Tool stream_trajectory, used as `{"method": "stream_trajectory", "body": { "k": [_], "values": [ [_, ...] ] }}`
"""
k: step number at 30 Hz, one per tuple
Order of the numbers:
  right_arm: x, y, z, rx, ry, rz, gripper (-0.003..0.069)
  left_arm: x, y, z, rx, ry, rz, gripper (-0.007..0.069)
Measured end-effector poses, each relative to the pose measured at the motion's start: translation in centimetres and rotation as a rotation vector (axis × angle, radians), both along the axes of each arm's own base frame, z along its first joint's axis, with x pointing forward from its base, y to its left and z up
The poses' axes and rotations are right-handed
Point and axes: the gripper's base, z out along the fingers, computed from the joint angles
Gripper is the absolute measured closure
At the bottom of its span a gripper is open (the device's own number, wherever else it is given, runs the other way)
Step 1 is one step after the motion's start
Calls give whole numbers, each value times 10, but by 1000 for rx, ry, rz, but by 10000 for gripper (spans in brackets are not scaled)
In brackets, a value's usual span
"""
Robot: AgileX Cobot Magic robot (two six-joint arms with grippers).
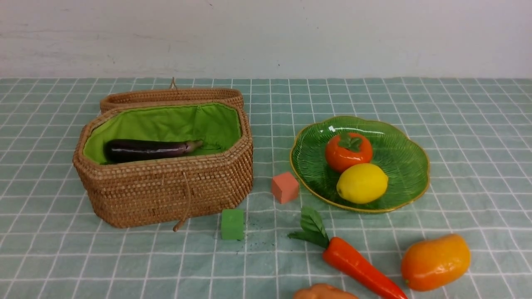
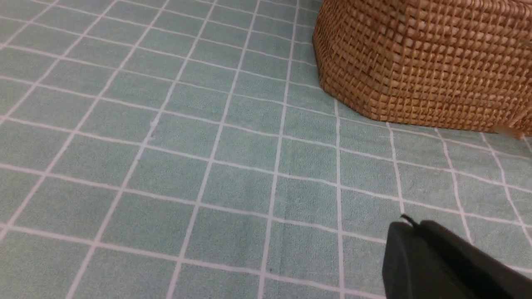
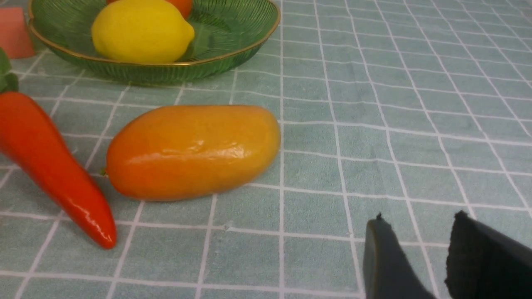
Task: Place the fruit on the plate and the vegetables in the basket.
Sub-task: Use the right arm to grab a mango and put it into the right plate
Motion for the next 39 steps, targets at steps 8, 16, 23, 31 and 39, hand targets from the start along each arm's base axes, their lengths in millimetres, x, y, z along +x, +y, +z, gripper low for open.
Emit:
{"method": "stream_trajectory", "body": {
  "k": [8, 16, 23, 31, 39],
  "values": [
    [0, 0, 0, 0, 0, 0, 418, 0, 0, 0, 0, -2, 0, 606],
    [0, 0, 0, 0, 0, 0, 418, 0, 0, 0, 0, -3, 0, 599],
    [0, 0, 0, -1, 0, 0, 418, 0, 0, 0, 0, -3, 0, 594],
    [3, 1, 5, -55, -95, 21, 418, 0, 0, 0, 0, -3, 0, 586],
    [4, 8, 32, 1, -384, 90, 418, 0, 0, 0, 0, -3, 0, 585]
  ]
}}
